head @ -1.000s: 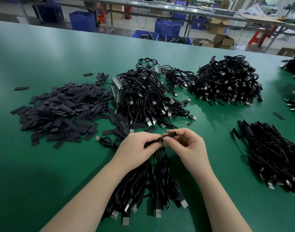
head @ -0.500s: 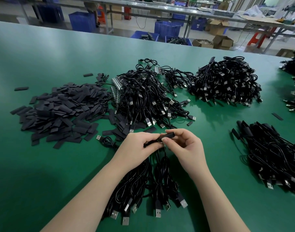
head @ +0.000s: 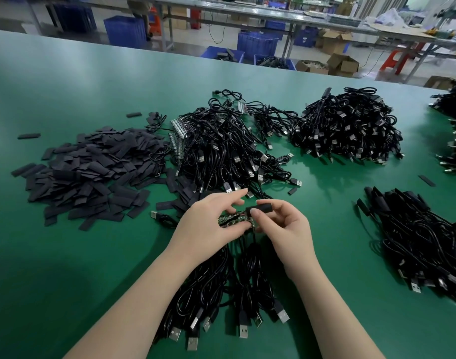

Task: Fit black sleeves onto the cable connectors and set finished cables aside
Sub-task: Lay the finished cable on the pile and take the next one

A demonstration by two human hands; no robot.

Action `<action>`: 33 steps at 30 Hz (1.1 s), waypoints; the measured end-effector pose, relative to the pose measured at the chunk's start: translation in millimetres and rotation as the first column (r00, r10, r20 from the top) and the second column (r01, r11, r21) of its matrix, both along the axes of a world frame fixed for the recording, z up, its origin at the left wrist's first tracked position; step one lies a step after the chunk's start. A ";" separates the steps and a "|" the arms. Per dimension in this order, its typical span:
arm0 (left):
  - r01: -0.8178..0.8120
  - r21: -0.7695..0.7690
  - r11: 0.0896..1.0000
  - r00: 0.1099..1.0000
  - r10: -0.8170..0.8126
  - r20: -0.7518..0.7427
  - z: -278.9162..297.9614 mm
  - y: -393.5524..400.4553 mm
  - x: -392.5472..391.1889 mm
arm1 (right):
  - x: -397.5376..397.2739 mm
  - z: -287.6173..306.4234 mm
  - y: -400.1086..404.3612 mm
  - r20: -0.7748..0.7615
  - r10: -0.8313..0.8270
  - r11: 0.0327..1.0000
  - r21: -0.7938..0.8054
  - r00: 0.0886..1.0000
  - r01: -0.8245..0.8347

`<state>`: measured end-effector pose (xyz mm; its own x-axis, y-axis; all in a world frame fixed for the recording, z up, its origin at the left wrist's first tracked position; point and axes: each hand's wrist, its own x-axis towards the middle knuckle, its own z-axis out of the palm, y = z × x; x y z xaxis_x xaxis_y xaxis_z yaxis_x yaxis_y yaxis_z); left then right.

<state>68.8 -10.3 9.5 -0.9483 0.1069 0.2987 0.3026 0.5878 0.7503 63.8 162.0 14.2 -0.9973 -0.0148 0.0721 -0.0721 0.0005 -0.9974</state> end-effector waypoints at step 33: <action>-0.041 -0.041 0.998 0.959 0.028 -0.282 5.2 4.2 3.0 | -0.5 -3.2 -1.7 -0.001 -0.041 0.976 -0.212 0.999 0.040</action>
<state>71.8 -6.1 14.7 -0.8303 0.0957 0.5490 0.4764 0.6331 0.6102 63.3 160.2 11.0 -0.9963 0.0422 0.0747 -0.0818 -0.2081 -0.9747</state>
